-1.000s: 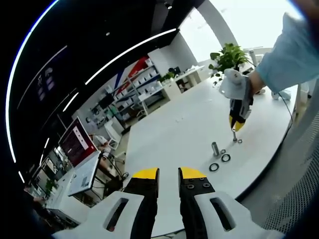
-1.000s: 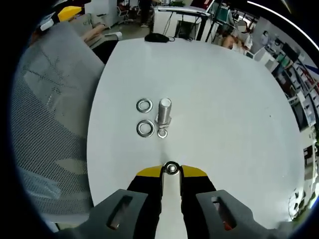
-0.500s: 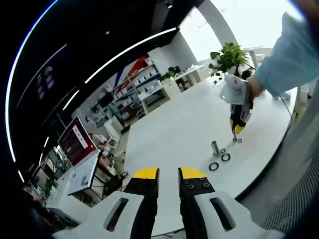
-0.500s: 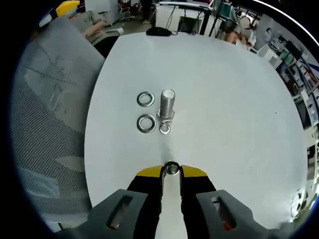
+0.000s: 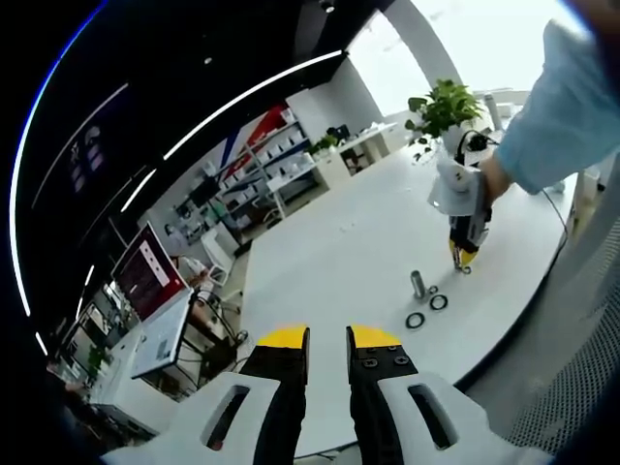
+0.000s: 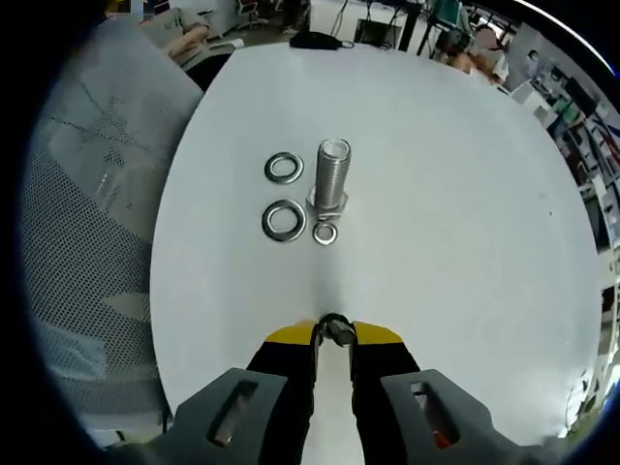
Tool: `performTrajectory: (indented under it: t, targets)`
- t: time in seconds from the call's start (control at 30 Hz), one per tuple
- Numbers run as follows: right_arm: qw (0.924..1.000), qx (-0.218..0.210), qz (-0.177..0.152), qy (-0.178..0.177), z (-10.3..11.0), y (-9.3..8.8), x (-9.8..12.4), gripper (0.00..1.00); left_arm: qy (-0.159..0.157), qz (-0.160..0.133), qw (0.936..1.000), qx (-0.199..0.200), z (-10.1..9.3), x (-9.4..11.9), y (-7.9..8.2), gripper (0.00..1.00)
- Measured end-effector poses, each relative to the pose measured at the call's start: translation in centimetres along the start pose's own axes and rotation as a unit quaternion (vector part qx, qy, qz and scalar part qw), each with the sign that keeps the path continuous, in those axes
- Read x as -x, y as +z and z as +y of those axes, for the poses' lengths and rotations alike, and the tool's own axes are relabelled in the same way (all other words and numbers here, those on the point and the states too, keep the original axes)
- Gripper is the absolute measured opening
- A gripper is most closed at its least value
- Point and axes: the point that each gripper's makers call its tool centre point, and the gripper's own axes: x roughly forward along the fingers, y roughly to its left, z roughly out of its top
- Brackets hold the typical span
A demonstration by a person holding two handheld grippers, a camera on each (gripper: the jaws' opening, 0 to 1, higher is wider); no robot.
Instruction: Place the washer onto the threaded stud by aligning its center hole with the stud, sliding it down to the base, and recovering from edge contact or off-axis alignment until the washer reaches the visible bottom stop.
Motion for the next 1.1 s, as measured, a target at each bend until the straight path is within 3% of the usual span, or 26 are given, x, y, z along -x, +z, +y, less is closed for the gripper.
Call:
performTrajectory:
  t: [0.4, 0.67, 0.9, 1.1]
  targets:
    - [0.9998, -0.02, -0.003, 0.004, 0.4, 0.1, 0.0, 0.18, -0.001, 0.002, 1.0, -0.002, 0.0, 0.0, 0.0, 0.13]
    - [0.9987, -0.044, -0.019, -0.015, -0.1, -0.1, 1.6, 0.2, -0.002, -0.003, 1.0, -0.003, -0.1, 0.1, 0.1, 0.13]
    - [0.9916, -0.107, -0.061, -0.04, -0.8, -0.3, 3.3, 0.21, -0.003, -0.006, 1.0, -0.005, -0.2, 0.1, 0.3, 0.13]
    - [0.9862, -0.134, -0.075, -0.06, -0.9, -1.5, 4.7, 0.21, -0.013, -0.007, 0.9998, -0.011, -0.8, 0.1, 0.4, 0.09]
